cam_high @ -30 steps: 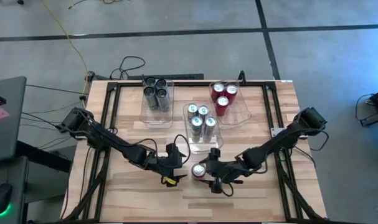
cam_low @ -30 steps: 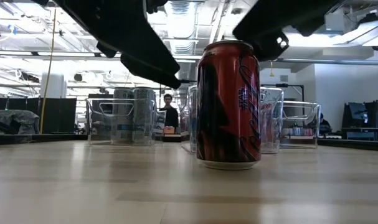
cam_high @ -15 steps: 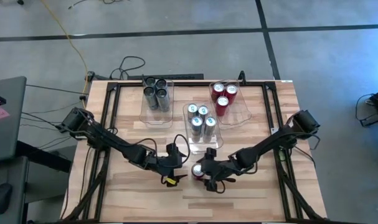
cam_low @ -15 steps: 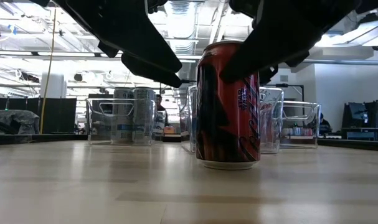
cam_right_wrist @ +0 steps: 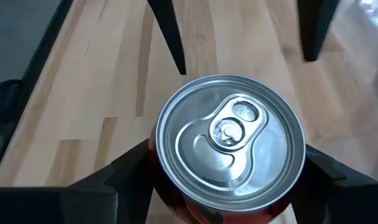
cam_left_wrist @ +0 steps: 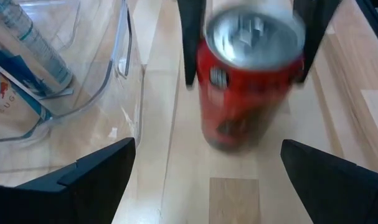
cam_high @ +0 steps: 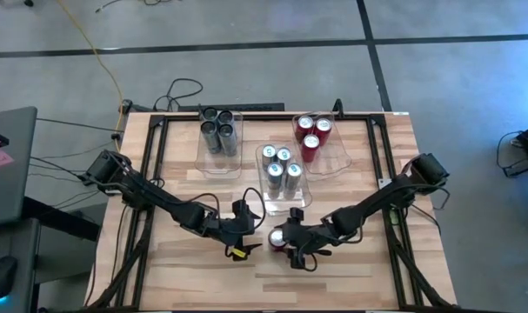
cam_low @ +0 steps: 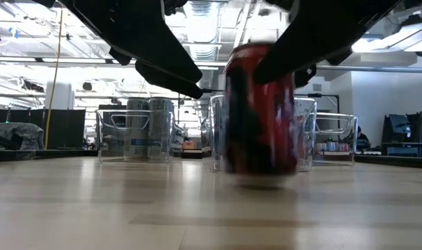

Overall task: Sort soda cans
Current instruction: Put the red-black soda can into the right transparent bin

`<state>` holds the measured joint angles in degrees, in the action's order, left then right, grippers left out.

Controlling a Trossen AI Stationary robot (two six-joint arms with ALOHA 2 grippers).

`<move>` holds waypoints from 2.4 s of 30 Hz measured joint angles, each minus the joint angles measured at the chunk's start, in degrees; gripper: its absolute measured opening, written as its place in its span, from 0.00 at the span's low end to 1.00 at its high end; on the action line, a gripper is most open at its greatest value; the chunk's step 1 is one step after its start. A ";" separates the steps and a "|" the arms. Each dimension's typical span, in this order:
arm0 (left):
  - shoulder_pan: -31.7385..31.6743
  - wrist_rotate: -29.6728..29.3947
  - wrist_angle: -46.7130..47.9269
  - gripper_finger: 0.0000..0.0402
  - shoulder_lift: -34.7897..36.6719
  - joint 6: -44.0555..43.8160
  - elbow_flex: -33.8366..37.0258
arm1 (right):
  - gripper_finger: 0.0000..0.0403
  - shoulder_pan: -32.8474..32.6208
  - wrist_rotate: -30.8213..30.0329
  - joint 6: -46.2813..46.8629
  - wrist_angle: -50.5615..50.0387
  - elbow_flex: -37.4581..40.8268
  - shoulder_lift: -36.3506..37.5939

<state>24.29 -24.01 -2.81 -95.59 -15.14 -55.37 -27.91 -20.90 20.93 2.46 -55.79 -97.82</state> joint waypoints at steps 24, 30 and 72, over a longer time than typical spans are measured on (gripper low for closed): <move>-0.40 -0.62 1.99 0.99 0.00 -0.55 0.00 | 0.70 -1.44 -38.12 24.94 -58.23 -0.05 40.95; -0.74 -0.70 2.06 0.99 0.00 -0.72 0.00 | 0.70 9.78 -39.39 23.49 -56.64 5.20 45.53; -1.90 -0.23 5.37 0.99 0.00 0.16 -0.04 | 0.79 53.52 -0.11 -10.81 3.88 36.23 37.85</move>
<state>22.40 -24.24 2.55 -95.59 -14.98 -55.42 25.61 -21.02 10.11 6.34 -19.55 -59.97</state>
